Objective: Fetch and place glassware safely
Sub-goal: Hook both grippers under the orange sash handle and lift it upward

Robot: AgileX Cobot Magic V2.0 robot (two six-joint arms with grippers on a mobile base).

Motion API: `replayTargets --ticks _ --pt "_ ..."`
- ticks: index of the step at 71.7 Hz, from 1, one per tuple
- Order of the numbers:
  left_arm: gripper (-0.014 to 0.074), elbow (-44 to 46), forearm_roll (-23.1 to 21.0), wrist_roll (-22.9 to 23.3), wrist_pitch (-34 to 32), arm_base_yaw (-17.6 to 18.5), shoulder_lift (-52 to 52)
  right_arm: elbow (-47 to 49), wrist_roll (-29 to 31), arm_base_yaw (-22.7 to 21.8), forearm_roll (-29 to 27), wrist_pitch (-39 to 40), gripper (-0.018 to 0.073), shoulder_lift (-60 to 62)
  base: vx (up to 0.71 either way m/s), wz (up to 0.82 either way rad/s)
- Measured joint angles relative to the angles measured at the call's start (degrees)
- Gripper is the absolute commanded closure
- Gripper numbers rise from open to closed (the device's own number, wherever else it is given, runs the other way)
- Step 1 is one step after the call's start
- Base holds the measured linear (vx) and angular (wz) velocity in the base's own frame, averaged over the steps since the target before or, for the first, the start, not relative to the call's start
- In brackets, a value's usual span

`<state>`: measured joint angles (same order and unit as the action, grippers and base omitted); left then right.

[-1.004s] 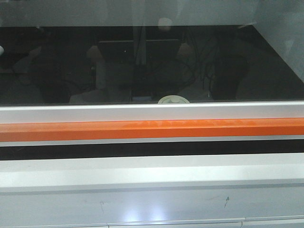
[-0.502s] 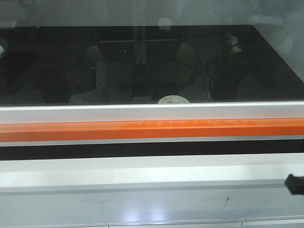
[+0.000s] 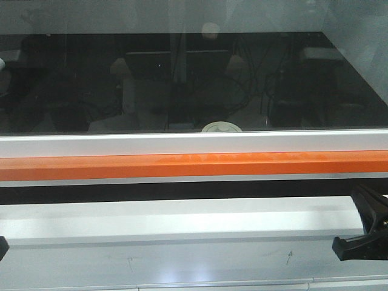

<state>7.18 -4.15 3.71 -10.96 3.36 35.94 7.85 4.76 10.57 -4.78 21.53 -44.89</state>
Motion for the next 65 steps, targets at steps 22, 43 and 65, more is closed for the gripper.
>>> replayTargets --ticks 22,43,65 --pt "0.0603 0.0 0.0 0.0 -5.4 0.0 6.0 0.0 -0.6 0.0 -1.1 6.1 0.056 -7.0 0.0 0.0" --pt "0.0603 0.0 3.2 0.0 -11.0 0.0 13.0 0.0 -3.3 0.0 -1.1 13.9 0.056 -12.6 0.0 0.0" --pt "0.0603 0.0 3.6 0.0 -16.5 0.0 19.3 0.0 -4.3 0.0 -1.1 20.9 0.056 -19.2 0.0 0.0"
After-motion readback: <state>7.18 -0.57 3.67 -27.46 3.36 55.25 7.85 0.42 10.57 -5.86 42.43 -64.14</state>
